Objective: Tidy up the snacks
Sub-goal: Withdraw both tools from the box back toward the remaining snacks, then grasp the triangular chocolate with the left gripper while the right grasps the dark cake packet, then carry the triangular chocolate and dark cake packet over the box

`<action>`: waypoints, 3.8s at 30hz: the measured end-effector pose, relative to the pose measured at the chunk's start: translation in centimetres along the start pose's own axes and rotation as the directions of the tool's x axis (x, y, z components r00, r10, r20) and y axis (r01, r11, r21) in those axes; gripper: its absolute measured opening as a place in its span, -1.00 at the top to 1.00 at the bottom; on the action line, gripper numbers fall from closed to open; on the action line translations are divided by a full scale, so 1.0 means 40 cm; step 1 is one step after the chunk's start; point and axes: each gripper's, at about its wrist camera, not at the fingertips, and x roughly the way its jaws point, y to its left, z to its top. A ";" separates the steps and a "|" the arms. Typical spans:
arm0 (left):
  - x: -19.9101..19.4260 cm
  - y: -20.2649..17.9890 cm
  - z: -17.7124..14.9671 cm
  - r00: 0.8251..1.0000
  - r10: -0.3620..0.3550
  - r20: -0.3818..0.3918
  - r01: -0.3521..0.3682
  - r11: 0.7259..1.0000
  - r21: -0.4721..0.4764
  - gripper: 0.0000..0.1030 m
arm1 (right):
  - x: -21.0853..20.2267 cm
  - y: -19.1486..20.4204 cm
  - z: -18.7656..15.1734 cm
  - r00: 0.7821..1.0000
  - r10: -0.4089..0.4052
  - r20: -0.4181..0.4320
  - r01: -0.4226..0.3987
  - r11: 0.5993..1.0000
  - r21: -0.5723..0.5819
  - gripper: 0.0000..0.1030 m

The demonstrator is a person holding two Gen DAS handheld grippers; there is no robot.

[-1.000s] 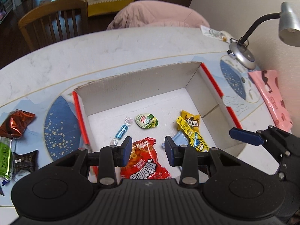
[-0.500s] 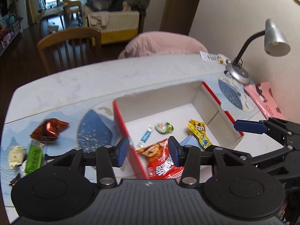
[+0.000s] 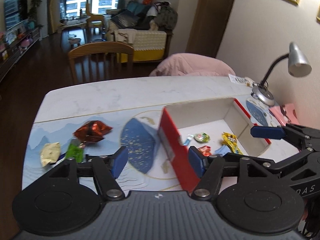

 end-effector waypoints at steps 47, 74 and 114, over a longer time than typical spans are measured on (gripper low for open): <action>0.209 0.571 -0.199 0.944 0.233 -0.234 -0.277 0.944 -0.177 -0.57 | 0.638 0.287 -0.031 0.923 -0.014 -0.385 -0.200 0.836 -0.512 -0.83; 0.318 0.616 -0.204 0.923 0.219 -0.316 -0.286 0.940 -0.184 -0.05 | 0.742 0.280 -0.048 0.903 0.025 -0.429 -0.245 0.850 -0.466 0.00; 0.075 0.395 -0.173 0.972 0.132 -0.195 -0.174 0.961 -0.216 0.09 | 0.283 0.221 -0.070 0.974 -0.016 -0.226 -0.019 0.988 -0.154 0.36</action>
